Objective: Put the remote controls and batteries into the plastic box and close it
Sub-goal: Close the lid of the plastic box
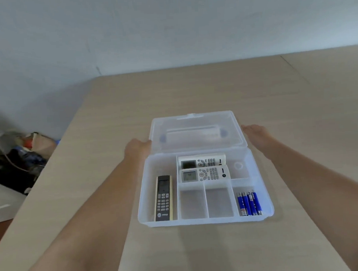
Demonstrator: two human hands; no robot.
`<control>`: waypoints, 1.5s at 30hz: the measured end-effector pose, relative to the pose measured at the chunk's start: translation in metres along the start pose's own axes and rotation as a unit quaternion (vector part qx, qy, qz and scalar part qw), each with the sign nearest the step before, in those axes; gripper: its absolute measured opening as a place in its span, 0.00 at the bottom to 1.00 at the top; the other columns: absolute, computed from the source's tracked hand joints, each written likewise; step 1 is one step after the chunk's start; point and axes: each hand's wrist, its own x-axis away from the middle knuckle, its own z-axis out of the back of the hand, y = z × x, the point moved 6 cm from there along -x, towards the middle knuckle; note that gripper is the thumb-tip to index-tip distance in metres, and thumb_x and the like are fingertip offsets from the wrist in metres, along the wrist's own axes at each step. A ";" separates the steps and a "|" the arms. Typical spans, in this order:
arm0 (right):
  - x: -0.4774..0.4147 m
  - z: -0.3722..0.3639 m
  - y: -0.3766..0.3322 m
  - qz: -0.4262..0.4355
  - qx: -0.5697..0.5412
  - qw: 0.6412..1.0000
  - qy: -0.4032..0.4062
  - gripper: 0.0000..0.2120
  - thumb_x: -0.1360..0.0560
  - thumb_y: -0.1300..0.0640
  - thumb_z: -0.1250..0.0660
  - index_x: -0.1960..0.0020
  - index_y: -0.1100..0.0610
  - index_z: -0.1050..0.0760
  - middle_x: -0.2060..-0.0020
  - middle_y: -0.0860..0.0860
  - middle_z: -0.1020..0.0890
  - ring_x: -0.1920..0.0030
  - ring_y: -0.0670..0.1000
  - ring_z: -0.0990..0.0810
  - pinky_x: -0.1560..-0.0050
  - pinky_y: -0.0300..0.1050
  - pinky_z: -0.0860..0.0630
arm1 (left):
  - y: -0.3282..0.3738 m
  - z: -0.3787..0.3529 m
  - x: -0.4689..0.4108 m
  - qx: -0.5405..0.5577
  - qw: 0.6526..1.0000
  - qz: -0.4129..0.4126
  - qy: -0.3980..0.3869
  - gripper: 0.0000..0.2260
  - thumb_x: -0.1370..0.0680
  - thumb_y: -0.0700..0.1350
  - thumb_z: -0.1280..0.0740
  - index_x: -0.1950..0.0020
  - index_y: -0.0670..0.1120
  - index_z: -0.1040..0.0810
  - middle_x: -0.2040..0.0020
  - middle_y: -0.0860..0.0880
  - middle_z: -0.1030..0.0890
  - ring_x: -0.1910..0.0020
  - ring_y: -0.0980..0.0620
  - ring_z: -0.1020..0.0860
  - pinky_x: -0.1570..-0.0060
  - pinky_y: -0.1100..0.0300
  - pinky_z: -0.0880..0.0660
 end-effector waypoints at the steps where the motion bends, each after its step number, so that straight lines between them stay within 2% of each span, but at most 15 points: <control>1: -0.010 -0.006 0.008 -0.026 -0.015 1.000 -0.007 0.25 0.22 0.45 0.42 0.41 0.66 0.24 0.41 0.63 0.21 0.40 0.62 0.23 0.35 0.57 0.29 | -0.010 -0.010 -0.006 0.030 0.999 0.021 -0.021 0.23 0.21 0.51 0.40 0.35 0.34 0.26 0.41 0.37 0.21 0.38 0.38 0.23 0.46 0.55 0.28; 5: -0.035 -0.025 0.042 -0.113 -0.106 0.988 -0.017 0.26 0.24 0.42 0.40 0.41 0.64 0.24 0.41 0.61 0.22 0.46 0.58 0.22 0.39 0.52 0.29 | -0.027 -0.043 -0.026 0.122 0.985 0.067 -0.098 0.32 0.20 0.59 0.42 0.27 0.35 0.35 0.29 0.38 0.30 0.31 0.39 0.29 0.34 0.52 0.33; 8: -0.041 -0.030 0.037 -0.145 -0.164 0.976 -0.021 0.19 0.23 0.41 0.42 0.56 0.55 0.25 0.48 0.56 0.24 0.61 0.54 0.24 0.49 0.48 0.28 | -0.023 -0.052 -0.048 0.190 0.970 0.085 -0.125 0.35 0.24 0.63 0.42 0.28 0.37 0.32 0.31 0.39 0.26 0.33 0.40 0.27 0.34 0.52 0.32; 12: -0.055 -0.027 0.022 -0.176 -0.301 0.937 0.005 0.20 0.21 0.44 0.45 0.52 0.62 0.27 0.63 0.56 0.22 0.66 0.54 0.24 0.64 0.45 0.28 | -0.012 -0.055 -0.074 0.294 0.940 0.108 -0.138 0.31 0.27 0.64 0.39 0.33 0.43 0.26 0.40 0.43 0.19 0.43 0.42 0.20 0.35 0.48 0.28; 15: -0.062 -0.015 0.001 -0.153 -0.339 0.928 0.036 0.17 0.20 0.48 0.48 0.48 0.61 0.28 0.65 0.54 0.23 0.67 0.53 0.25 0.65 0.45 0.28 | 0.011 -0.042 -0.081 0.361 0.921 0.075 -0.130 0.24 0.25 0.60 0.36 0.40 0.43 0.22 0.43 0.44 0.19 0.49 0.43 0.20 0.38 0.47 0.26; 21: -0.052 0.016 -0.053 -0.067 -0.413 0.905 0.080 0.19 0.20 0.51 0.48 0.62 0.58 0.26 0.78 0.48 0.19 0.67 0.50 0.23 0.63 0.43 0.26 | 0.065 0.017 -0.060 0.455 0.887 -0.014 -0.074 0.15 0.21 0.57 0.39 0.57 0.47 0.22 0.60 0.49 0.22 0.61 0.48 0.23 0.50 0.56 0.27; 24: -0.022 0.028 -0.063 -0.032 -0.428 0.897 0.102 0.19 0.20 0.51 0.46 0.66 0.56 0.28 0.71 0.50 0.20 0.68 0.49 0.22 0.66 0.41 0.26 | 0.067 0.044 -0.033 0.501 0.864 -0.023 -0.037 0.15 0.21 0.56 0.41 0.56 0.47 0.23 0.60 0.49 0.21 0.61 0.50 0.23 0.57 0.59 0.25; 27: 0.014 0.035 -0.052 -0.002 -0.452 0.885 0.113 0.15 0.23 0.53 0.43 0.67 0.55 0.29 0.72 0.48 0.22 0.70 0.48 0.24 0.67 0.41 0.28 | 0.054 0.057 0.013 0.551 0.832 -0.048 -0.051 0.15 0.20 0.54 0.43 0.58 0.48 0.24 0.64 0.53 0.20 0.64 0.53 0.21 0.69 0.65 0.25; 30: 0.053 0.031 -0.025 -0.010 -0.495 0.863 0.099 0.13 0.23 0.56 0.44 0.66 0.52 0.29 0.74 0.45 0.22 0.66 0.45 0.26 0.60 0.39 0.31 | 0.027 0.054 0.054 0.570 0.813 -0.068 -0.100 0.16 0.20 0.47 0.49 0.64 0.48 0.28 0.68 0.53 0.22 0.63 0.54 0.24 0.62 0.64 0.28; 32: 0.084 0.022 -0.004 -0.022 -0.512 0.857 0.055 0.16 0.22 0.57 0.47 0.65 0.51 0.27 0.73 0.43 0.17 0.62 0.43 0.24 0.59 0.35 0.29 | -0.003 0.043 0.072 0.584 0.799 -0.048 -0.133 0.15 0.21 0.40 0.50 0.65 0.46 0.32 0.60 0.49 0.23 0.56 0.52 0.26 0.53 0.62 0.30; 35: 0.125 0.010 0.024 -0.061 -0.536 0.842 -0.008 0.18 0.22 0.61 0.48 0.60 0.58 0.20 0.67 0.50 0.16 0.63 0.46 0.20 0.65 0.37 0.22 | -0.043 0.024 0.096 0.560 0.807 -0.018 -0.187 0.12 0.22 0.37 0.49 0.60 0.43 0.28 0.54 0.46 0.22 0.53 0.51 0.25 0.53 0.61 0.30; 38: 0.148 0.008 0.045 -0.071 -0.452 0.889 -0.018 0.16 0.22 0.62 0.47 0.44 0.61 0.23 0.51 0.55 0.19 0.56 0.50 0.20 0.53 0.43 0.24 | -0.069 0.011 0.118 0.502 0.836 0.009 -0.219 0.09 0.20 0.40 0.43 0.54 0.43 0.23 0.56 0.47 0.21 0.58 0.50 0.24 0.58 0.59 0.29; 41: 0.161 0.010 0.058 -0.045 -0.308 0.950 -0.007 0.12 0.24 0.59 0.41 0.48 0.57 0.20 0.47 0.53 0.18 0.50 0.54 0.20 0.39 0.52 0.27 | -0.089 0.003 0.127 0.417 0.888 0.005 -0.191 0.05 0.21 0.43 0.37 0.51 0.45 0.21 0.51 0.45 0.18 0.54 0.48 0.21 0.55 0.56 0.27; 43: 0.166 0.008 0.061 -0.031 -0.242 0.970 -0.015 0.13 0.24 0.56 0.39 0.45 0.53 0.19 0.43 0.52 0.18 0.42 0.55 0.21 0.37 0.53 0.27 | -0.095 -0.003 0.131 0.356 0.921 0.002 -0.158 0.05 0.24 0.44 0.33 0.50 0.46 0.21 0.47 0.44 0.20 0.52 0.47 0.22 0.54 0.57 0.28; 45: 0.169 0.005 0.058 -0.015 -0.186 0.982 -0.012 0.16 0.23 0.60 0.42 0.40 0.52 0.21 0.42 0.52 0.21 0.42 0.54 0.23 0.40 0.48 0.27 | -0.093 -0.014 0.139 0.257 0.956 -0.028 -0.139 0.09 0.25 0.43 0.33 0.45 0.46 0.22 0.46 0.46 0.23 0.57 0.51 0.24 0.60 0.63 0.29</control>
